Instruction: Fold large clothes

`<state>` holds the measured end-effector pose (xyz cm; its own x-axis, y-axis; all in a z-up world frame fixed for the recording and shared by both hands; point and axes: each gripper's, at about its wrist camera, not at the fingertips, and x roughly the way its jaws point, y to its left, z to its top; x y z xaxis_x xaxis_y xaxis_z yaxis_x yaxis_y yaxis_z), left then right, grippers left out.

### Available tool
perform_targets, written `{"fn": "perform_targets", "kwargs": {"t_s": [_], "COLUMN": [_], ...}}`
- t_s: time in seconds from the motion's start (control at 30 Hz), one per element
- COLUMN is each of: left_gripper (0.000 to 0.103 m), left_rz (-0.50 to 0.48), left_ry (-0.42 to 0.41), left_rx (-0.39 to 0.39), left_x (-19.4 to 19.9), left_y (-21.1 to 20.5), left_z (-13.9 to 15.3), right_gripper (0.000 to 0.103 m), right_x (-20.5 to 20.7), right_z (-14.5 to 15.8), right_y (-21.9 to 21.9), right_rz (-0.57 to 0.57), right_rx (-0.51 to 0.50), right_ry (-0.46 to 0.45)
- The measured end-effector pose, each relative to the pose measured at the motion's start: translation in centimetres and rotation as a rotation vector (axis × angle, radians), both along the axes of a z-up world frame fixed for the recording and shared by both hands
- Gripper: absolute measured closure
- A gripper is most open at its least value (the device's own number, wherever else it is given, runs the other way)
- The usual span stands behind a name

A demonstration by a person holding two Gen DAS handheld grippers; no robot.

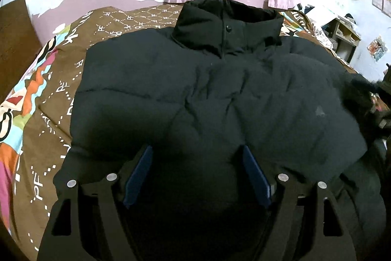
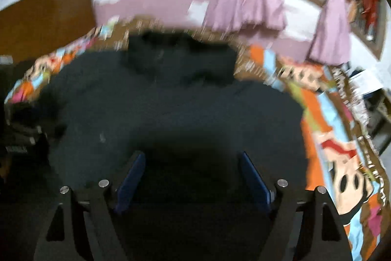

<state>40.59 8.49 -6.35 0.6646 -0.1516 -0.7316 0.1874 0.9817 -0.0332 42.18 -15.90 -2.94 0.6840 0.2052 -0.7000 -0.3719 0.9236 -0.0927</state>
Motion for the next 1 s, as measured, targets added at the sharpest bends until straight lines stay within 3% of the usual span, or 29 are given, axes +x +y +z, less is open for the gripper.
{"fn": "perform_targets", "kwargs": {"t_s": [0.13,0.47,0.67,1.0], "left_gripper": [0.032,0.031,0.030,0.022], "left_rz": [-0.005,-0.011,-0.010,-0.021], "left_ry": [-0.012,-0.027,-0.035,-0.030], "left_rx": [0.002,0.041,0.059,0.082], "left_x": [-0.2,-0.1,-0.2,0.0], "left_y": [-0.1,-0.5,-0.7,-1.1], "left_z": [-0.1,-0.6,-0.9,-1.1], "right_gripper": [0.024,0.022,0.022,0.011], "right_x": [0.5,1.4,0.8,0.5], "right_z": [-1.7,-3.7,-3.4,-2.9], "right_y": [-0.8,-0.9,-0.8,-1.4], "right_rz": [0.005,0.022,0.022,0.058], "right_rx": [0.047,0.057,0.058,0.123], "right_ry": [0.041,0.075,0.054,0.057]}}
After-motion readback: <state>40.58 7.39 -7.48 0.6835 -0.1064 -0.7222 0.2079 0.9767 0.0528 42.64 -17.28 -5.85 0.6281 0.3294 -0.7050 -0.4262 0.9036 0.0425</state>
